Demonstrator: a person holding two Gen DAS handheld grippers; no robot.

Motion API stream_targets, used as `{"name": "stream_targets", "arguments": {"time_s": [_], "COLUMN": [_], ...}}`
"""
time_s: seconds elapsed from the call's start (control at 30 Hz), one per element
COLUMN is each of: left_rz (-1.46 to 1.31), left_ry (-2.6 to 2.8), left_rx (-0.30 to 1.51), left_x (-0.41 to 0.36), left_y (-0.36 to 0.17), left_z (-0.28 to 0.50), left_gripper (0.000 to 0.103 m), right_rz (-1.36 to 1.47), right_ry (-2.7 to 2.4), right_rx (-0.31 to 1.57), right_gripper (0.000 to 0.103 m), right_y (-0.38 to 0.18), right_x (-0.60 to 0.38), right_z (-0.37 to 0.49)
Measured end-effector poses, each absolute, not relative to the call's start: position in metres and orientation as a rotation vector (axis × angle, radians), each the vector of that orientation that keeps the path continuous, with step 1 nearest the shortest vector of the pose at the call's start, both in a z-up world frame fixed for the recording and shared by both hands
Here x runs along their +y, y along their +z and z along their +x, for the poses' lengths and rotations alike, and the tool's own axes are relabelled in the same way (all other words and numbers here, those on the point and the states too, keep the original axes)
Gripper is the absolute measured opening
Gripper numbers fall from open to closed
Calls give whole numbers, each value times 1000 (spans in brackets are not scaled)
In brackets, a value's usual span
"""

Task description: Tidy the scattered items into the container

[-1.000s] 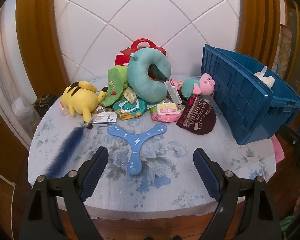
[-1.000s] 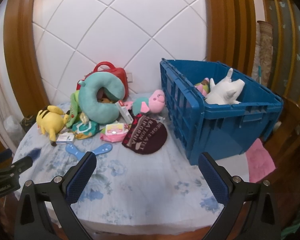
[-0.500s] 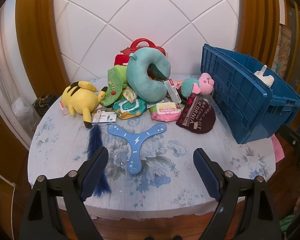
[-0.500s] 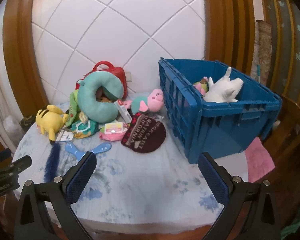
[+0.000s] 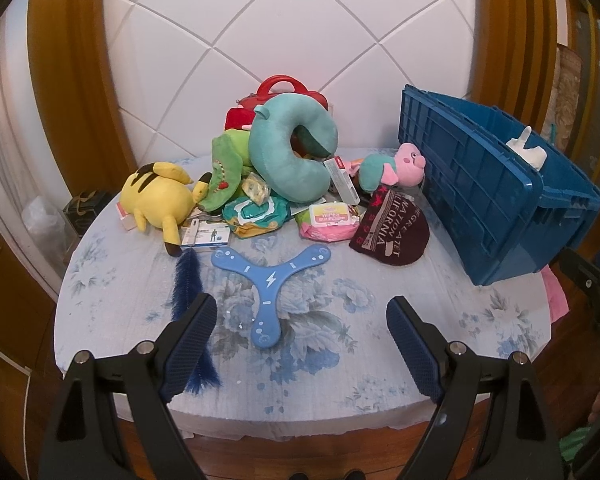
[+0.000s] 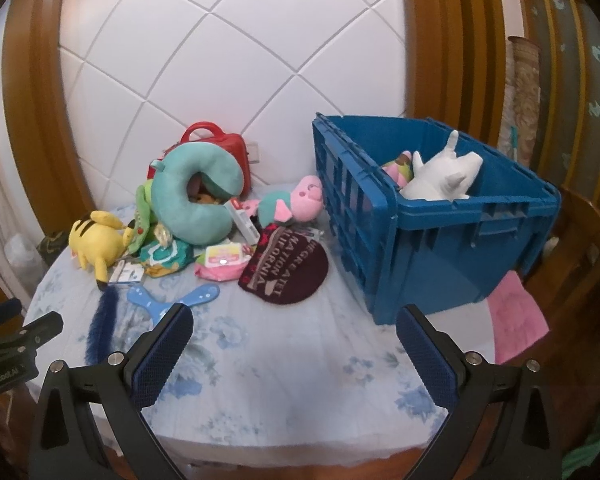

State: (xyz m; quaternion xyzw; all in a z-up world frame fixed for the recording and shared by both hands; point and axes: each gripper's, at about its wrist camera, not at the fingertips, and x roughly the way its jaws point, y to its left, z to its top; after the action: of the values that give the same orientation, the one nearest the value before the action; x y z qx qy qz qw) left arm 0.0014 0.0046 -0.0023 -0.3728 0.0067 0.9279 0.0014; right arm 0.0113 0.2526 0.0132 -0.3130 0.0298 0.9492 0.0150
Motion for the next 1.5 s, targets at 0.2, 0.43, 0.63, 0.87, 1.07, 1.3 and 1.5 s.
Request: {"name": "stream_targets", "arguments": {"time_s": [0.2, 0.43, 0.63, 0.87, 1.07, 1.3, 1.5], "left_rz": [-1175, -1187, -1211, -1345, -1526, -1567, -1607], "left_ry": [2913, 2914, 2906, 2897, 2873, 2801, 2696], "left_rx": [26, 21, 8, -15, -70, -58, 11], "left_x": [8, 11, 14, 5, -28, -62, -66], "left_y": [-4, -9, -18, -51, -93, -122, -149], "left_z": [-1, -4, -12, -35, -70, -152, -241], "left_gripper": [87, 87, 87, 87, 87, 87, 87], "right_rz": [-981, -993, -988, -1094, -1357, -1397, -1395], "right_ry": [2953, 2957, 2990, 3055, 3034, 2952, 2850], "right_rx": [99, 102, 91, 183, 208, 162, 168], "right_gripper": [103, 103, 103, 103, 103, 103, 103], "right_y": [11, 7, 3, -21, -82, -111, -125], "right_x": [254, 257, 257, 261, 232, 204, 193], "right_z": [9, 3, -6, -36, -93, -163, -228]}}
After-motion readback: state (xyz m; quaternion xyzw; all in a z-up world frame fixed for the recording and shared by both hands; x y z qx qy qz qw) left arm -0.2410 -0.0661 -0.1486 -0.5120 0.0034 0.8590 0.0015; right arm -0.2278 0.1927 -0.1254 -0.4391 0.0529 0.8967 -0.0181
